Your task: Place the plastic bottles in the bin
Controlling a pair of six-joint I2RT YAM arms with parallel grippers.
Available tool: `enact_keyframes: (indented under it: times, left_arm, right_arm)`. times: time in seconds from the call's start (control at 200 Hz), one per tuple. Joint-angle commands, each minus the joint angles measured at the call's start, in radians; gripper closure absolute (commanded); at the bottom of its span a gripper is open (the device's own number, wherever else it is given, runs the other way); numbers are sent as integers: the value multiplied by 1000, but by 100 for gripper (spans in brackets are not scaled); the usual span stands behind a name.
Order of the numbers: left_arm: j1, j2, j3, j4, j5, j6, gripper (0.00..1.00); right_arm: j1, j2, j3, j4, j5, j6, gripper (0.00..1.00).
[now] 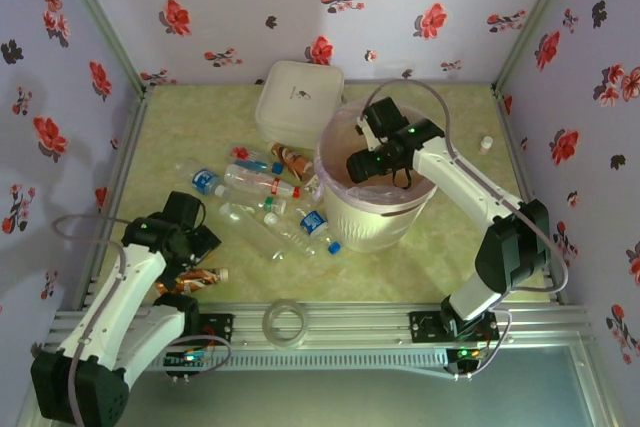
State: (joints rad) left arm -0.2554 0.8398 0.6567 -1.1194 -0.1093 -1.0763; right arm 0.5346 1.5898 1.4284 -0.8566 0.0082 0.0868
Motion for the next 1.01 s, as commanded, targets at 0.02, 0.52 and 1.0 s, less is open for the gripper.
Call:
enact_keyframes:
  times: [0.02,0.52,1.0]
  left_arm:
    - [-5,8,-63,-75,62,-81,0]
    - [-3,127,-169,120,76,-80,0]
    - [1,279,60,148,-20,68,0]
  right_arm:
    - [-11,-59,48,5,-8,4,15]
    - [-19,-92,25,23,-4,10,16]
    - [-22,-118,10,22,9,8,16]
